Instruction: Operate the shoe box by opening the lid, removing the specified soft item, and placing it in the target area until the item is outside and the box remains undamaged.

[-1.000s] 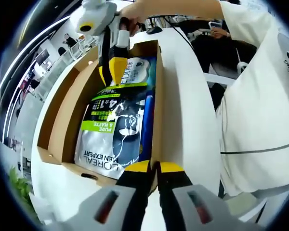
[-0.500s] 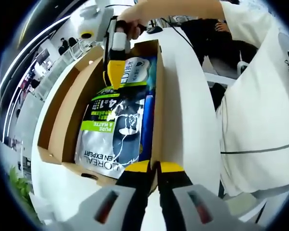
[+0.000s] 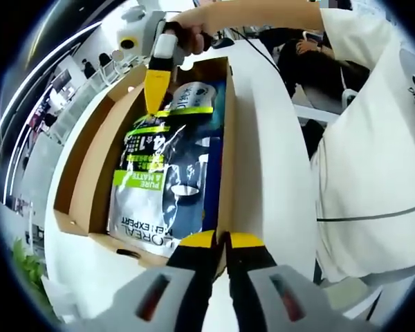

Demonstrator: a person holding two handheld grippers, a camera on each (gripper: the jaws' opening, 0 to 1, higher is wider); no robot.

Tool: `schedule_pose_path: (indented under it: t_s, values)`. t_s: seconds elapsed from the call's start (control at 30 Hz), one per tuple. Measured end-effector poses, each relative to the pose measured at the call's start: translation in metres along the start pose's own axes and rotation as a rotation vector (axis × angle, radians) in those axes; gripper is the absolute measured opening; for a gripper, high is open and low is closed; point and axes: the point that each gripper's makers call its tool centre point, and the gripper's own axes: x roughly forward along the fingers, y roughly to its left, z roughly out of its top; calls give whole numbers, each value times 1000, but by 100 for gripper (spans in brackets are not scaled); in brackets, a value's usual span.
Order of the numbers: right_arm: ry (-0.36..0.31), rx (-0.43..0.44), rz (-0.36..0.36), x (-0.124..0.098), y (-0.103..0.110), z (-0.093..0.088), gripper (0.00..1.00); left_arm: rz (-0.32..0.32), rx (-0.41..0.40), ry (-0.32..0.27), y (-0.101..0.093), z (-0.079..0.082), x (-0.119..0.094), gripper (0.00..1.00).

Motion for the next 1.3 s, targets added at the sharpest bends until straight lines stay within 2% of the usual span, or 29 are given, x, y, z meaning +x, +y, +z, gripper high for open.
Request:
schedule_pose_path:
  t_s: [0.07, 0.1, 0.13, 0.17, 0.23, 0.37, 0.5, 0.6, 0.67, 0.8, 0.93, 1.03, 1.07, 1.17, 1.3]
  values:
    - [3, -6, 20, 4, 7, -3, 22, 0, -1, 0, 0, 0, 0, 5]
    - [-21, -34, 38, 6, 12, 0, 20, 1, 0, 0, 0, 0, 0, 5]
    - [-51, -8, 100, 8, 25, 6, 20, 1, 0, 0, 0, 0, 1, 5]
    - [-76, -4, 129, 9, 31, 11, 20, 2, 0, 0, 0, 0, 1, 5]
    - [-77, -4, 115, 13, 34, 14, 20, 3, 0, 0, 0, -1, 1, 5]
    - [-50, -23, 80, 28, 36, 6, 23, 5, 1, 1, 0, -1, 1, 5]
    - [-108, 38, 66, 36, 33, 15, 24, 5, 3, -2, 0, -1, 1, 5]
    - [-123, 44, 43, 35, 28, 19, 22, 6, 4, -3, 0, -1, 1, 5]
    - [-127, 82, 64, 34, 29, 21, 22, 8, 7, -4, 0, -1, 1, 5]
    - [-126, 73, 42, 34, 28, 19, 21, 7, 6, -8, 0, -1, 1, 5]
    - [-129, 117, 11, 34, 22, 19, 10, 11, 8, -9, -1, -1, 0, 5]
    - [-129, 135, -12, 35, 18, 15, 10, 11, 7, -8, -1, -1, 0, 5]
    - [-129, 140, -19, 35, 16, 14, 6, 11, 7, -8, -1, -1, 0, 5]
    - [-129, 191, -3, 35, 19, 14, 2, 10, 6, -8, -2, -1, 0, 5]
    - [-145, 194, 18, 35, 23, 18, 0, 10, 6, -7, -2, -1, -1, 5]
